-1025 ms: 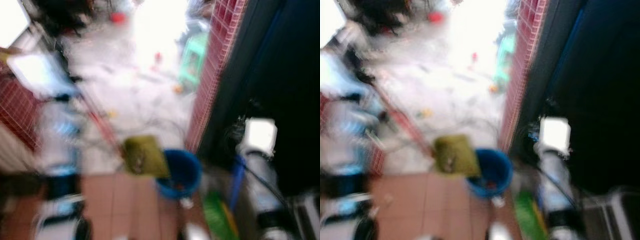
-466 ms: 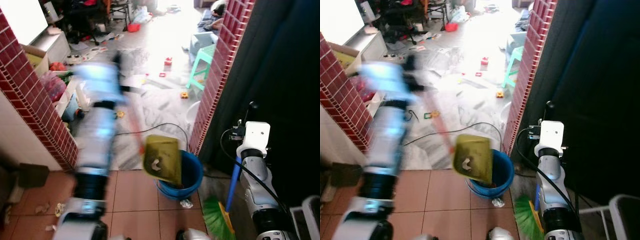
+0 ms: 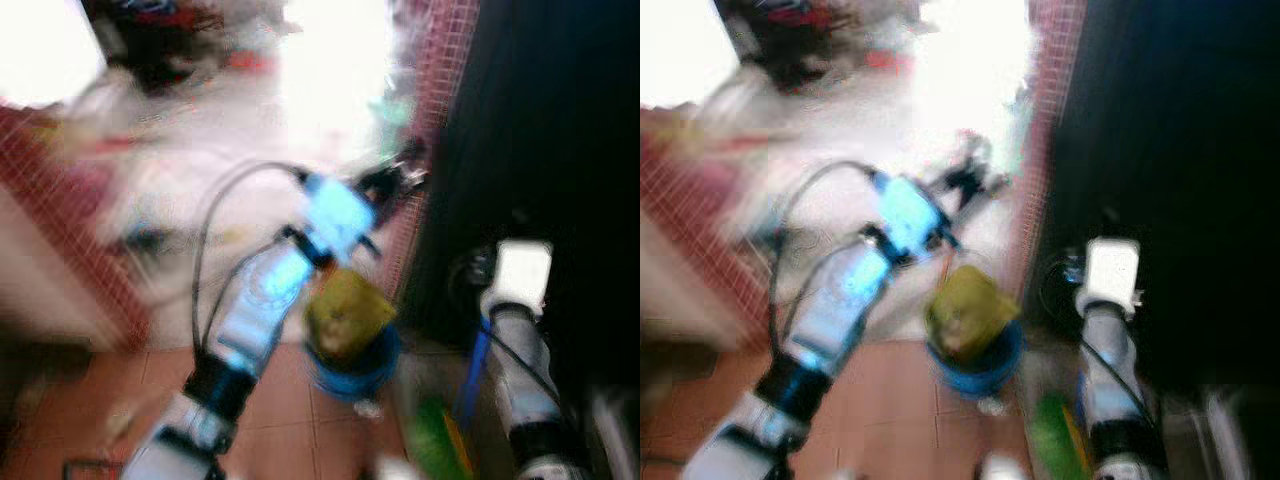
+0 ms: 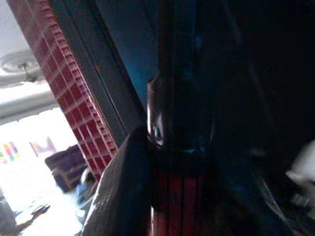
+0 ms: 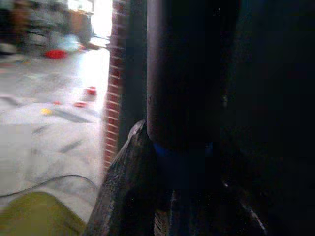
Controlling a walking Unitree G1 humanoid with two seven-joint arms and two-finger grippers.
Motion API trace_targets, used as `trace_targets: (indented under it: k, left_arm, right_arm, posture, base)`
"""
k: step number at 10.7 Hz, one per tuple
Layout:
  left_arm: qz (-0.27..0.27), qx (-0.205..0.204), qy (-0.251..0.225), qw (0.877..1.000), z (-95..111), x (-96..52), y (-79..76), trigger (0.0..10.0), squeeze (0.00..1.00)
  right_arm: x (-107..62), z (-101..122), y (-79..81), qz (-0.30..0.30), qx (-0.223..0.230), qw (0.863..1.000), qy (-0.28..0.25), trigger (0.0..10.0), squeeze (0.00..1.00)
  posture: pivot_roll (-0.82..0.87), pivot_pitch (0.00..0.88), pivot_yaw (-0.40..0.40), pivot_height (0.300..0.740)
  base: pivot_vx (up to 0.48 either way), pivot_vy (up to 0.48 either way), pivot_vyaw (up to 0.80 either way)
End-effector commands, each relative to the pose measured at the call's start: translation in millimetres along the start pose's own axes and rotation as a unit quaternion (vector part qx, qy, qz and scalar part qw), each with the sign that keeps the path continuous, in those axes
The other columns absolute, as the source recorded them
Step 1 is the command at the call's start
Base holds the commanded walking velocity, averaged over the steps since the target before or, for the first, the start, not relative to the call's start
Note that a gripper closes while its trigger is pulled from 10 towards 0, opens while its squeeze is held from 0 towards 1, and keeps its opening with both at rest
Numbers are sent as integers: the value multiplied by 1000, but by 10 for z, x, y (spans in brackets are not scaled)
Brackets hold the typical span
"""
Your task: Sweep floor
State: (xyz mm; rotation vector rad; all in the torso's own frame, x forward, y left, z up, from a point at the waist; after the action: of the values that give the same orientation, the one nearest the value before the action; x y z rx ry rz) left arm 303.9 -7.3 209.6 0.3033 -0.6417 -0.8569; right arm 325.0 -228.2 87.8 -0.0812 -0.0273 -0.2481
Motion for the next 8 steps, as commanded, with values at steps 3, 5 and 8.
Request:
trace_targets:
  k: [3, 5, 8]
  left_arm:
    - [-49, 55, -21, 997, 144, 76, -37, 10000, 0]
    - [-1, 69, -18, 997, 138, 62, 141, 10000, 0]
    - [197, 91, -29, 976, 366, -80, 1048, 10000, 0]
  right_arm:
    - [26, 72, 72, 9, 10, 1000, -16, 10000, 0]
    - [24, 65, 71, 8, 11, 1000, -14, 10000, 0]
    - [40, 53, 77, 12, 9, 1000, -11, 10000, 0]
  posture:
    - [-97, 0, 16, 740]
    - [-97, 0, 17, 740]
    - [-85, 0, 1, 740]
  base:
    - [0, 0, 0]
    - [0, 0, 0]
    - [0, 0, 0]
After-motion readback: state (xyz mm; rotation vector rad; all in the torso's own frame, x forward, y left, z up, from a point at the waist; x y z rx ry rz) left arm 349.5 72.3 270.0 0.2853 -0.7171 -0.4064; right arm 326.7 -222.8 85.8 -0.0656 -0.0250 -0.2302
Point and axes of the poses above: a point about 5 cm out from each wrist's last joint towards the gripper, its own x axis pointing out of the wrist towards the gripper, its own z axis along the axis of the wrist's last joint, y = z × x, the point moved 3 cm from there along x, pointing out of the wrist towards the gripper, and after that the axes turned 7 degrees about x, right-handed, at the moved point
